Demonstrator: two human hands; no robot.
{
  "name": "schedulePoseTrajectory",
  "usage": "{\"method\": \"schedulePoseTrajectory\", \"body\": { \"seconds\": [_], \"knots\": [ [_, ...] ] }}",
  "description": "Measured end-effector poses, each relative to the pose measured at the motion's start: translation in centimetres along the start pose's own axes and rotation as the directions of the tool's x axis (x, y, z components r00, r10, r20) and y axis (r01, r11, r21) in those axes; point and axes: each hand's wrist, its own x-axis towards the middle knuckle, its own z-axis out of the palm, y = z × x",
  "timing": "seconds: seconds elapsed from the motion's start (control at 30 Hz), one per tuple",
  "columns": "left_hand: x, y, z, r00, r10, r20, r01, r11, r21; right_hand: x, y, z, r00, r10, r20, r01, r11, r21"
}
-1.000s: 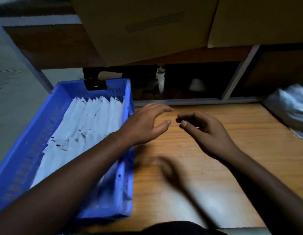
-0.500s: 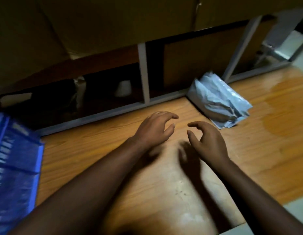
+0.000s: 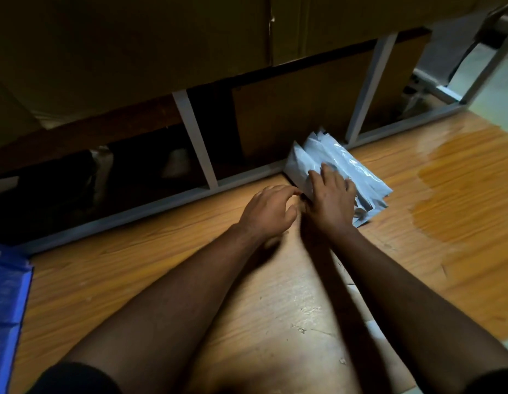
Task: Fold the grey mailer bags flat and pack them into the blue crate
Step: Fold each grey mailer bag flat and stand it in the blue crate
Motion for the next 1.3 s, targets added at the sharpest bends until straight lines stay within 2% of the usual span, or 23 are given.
{"method": "schedulePoseTrajectory", "body": {
  "seconds": [0.1,0.2,0.3,0.4,0.43,0.5,0.6,0.67,0.73,0.8,0.87,0.97,1.07,1.13,1.23,1.3],
  "knots": [
    [-0.7,-0.4,-0.2,1.000,-0.023,-0.011,0.023,1.000,-0.005,0.3,-0.3,-1.0,0.999,0.007,-0.031,-0.007,1.000,-0.004],
    [-1.8,-1.0,-0.8,0.999,-0.030,-0.029,0.030,0.999,-0.012,0.3,-0.3,-2.1,0.998,-0.015,-0.061,0.021,0.995,0.097],
    [-3.8,-2.5,-1.7,0.997,-0.034,-0.072,0.035,0.999,0.008,-0.6,-0.8,-2.8,0.985,-0.137,-0.109,0.157,0.967,0.202],
    [-6.9,-5.2,-2.9,0.984,0.071,-0.161,-0.054,0.993,0.104,-2.7,-2.5,-4.1,0.942,-0.296,-0.156,0.334,0.854,0.398],
    [-8.0,-6.4,-3.2,0.982,0.101,-0.158,-0.072,0.982,0.175,-3.6,-3.2,-4.4,0.934,-0.327,-0.143,0.355,0.810,0.467],
    [-10.5,-8.7,-3.7,0.988,0.111,-0.105,-0.074,0.949,0.308,-5.3,-4.8,-4.3,0.934,-0.358,-0.025,0.301,0.744,0.596],
    [-14.5,-11.3,-3.9,1.000,-0.016,0.008,0.013,0.952,0.307,-7.0,-7.2,-3.0,0.887,-0.421,0.191,0.174,0.687,0.706],
    [-17.0,-12.4,-3.7,0.991,-0.125,0.057,0.110,0.970,0.217,-7.7,-9.2,-2.4,0.849,-0.475,0.232,0.197,0.692,0.694],
    [-18.9,-13.6,-3.4,0.971,-0.228,0.076,0.213,0.963,0.168,-8.2,-11.1,-1.9,0.818,-0.538,0.203,0.337,0.735,0.589],
    [-20.1,-14.6,-2.9,0.952,-0.302,0.039,0.293,0.944,0.153,-9.2,-12.9,-1.1,0.778,-0.569,0.266,0.405,0.778,0.479],
    [-20.5,-14.8,-2.1,0.943,-0.332,-0.025,0.332,0.936,0.114,-10.5,-14.0,0.4,0.745,-0.569,0.348,0.417,0.804,0.423],
    [-20.3,-13.5,-0.4,0.946,-0.321,-0.039,0.323,0.944,0.062,-11.9,-14.4,2.9,0.694,-0.636,0.339,0.496,0.763,0.415],
    [-20.2,-12.9,1.3,0.938,-0.343,-0.052,0.347,0.933,0.094,-11.4,-14.2,3.5,0.693,-0.640,0.332,0.402,0.725,0.559],
    [-20.1,-13.1,1.6,0.914,-0.391,-0.105,0.400,0.912,0.091,-10.6,-14.3,3.3,0.690,-0.630,0.356,0.377,0.733,0.567],
    [-19.9,-13.3,2.0,0.883,-0.423,-0.202,0.445,0.892,0.075,-10.2,-14.6,3.8,0.687,-0.641,0.341,0.487,0.755,0.438],
    [-19.9,-13.3,2.7,0.885,-0.418,-0.204,0.440,0.895,0.076,-10.6,-15.3,4.1,0.727,-0.606,0.324,0.519,0.793,0.319]
  ]
}}
